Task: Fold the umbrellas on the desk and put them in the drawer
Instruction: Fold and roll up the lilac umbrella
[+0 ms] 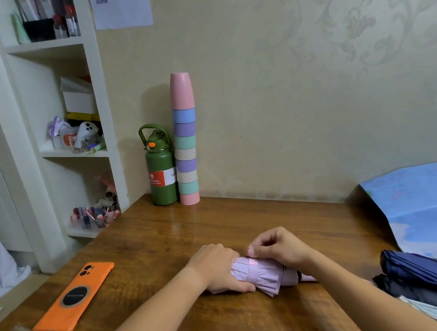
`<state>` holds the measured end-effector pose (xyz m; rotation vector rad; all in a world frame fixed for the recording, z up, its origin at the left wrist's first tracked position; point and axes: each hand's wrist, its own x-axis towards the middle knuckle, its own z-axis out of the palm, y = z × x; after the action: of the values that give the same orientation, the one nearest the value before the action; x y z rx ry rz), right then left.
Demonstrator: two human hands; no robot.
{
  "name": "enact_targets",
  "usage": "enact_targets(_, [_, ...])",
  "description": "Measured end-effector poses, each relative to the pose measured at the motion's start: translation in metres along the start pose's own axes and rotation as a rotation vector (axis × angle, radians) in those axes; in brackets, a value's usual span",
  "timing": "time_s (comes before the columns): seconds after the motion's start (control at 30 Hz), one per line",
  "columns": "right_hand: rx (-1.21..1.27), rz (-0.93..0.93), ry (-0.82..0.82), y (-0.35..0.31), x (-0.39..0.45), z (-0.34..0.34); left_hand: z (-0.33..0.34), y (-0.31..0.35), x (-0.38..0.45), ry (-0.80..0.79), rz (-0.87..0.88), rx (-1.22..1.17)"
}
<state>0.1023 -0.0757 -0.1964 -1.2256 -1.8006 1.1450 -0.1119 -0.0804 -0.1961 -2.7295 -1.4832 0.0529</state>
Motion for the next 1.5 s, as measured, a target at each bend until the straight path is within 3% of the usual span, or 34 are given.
enact_targets(0.47, [-0.217, -0.102, 0.031, 0.0, -0.018, 0.001, 0.005, -0.002, 0.002, 0.004, -0.016, -0.007])
enact_targets(0.67, [-0.404, -0.149, 0.069, -0.006, -0.023, 0.011, 0.004, -0.001, 0.001, -0.011, -0.033, -0.025])
enact_targets(0.93, [-0.801, -0.388, 0.055, -0.007, -0.034, 0.006, 0.005, 0.003, -0.002, 0.005, -0.06, -0.012])
enact_targets(1.1, [-0.731, -0.308, 0.139, -0.013, -0.025, 0.016, 0.008, 0.008, -0.009, 0.058, -0.078, -0.036])
enact_targets(1.3, [-0.711, -0.316, 0.018, -0.011, -0.019, 0.02, 0.016, 0.008, -0.016, 0.139, -0.123, -0.059])
enact_targets(1.5, [-0.804, -0.147, -0.088, -0.002, -0.026, 0.023, 0.021, 0.004, -0.017, 0.195, -0.078, 0.0])
